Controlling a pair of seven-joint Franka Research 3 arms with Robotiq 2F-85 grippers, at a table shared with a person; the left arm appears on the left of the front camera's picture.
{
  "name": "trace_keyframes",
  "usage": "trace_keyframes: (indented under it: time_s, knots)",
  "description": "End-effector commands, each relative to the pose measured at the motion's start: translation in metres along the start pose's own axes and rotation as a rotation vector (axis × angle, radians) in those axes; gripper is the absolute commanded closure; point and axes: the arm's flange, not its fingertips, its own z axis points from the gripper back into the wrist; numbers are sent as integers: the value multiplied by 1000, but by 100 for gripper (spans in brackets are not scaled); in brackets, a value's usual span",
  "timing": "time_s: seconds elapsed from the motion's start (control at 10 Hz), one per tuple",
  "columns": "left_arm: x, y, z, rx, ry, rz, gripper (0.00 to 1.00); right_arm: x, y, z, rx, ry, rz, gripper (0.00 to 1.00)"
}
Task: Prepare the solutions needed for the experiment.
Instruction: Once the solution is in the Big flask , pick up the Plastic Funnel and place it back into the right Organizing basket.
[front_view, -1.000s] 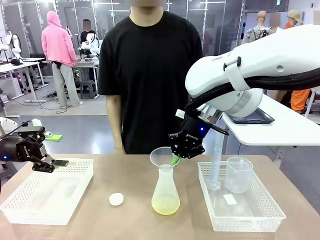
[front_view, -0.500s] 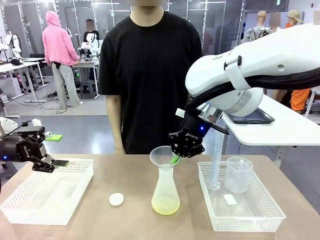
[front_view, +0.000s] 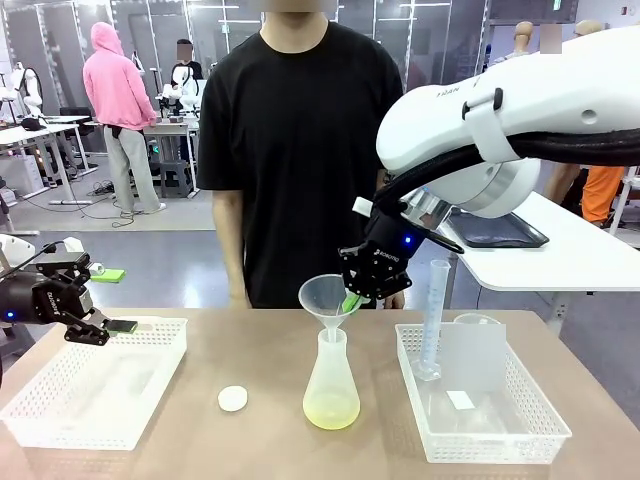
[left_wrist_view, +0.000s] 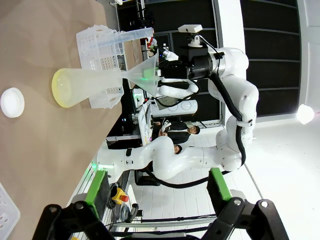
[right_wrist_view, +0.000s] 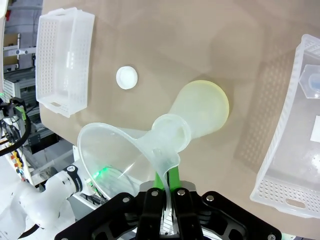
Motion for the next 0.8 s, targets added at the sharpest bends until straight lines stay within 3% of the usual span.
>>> trace_keyframes:
  time_s: [0.0, 0.4, 0.7]
  knots:
    - [0, -2, 0, -2, 1, 5, 0, -5, 7, 9, 11, -33, 0, 97]
    - [0, -2, 0, -2, 1, 5, 0, -15, 25, 43, 29, -91, 40, 97]
    - [0, -2, 0, -2, 1, 5, 0, -34, 33, 66, 53, -81, 40, 97]
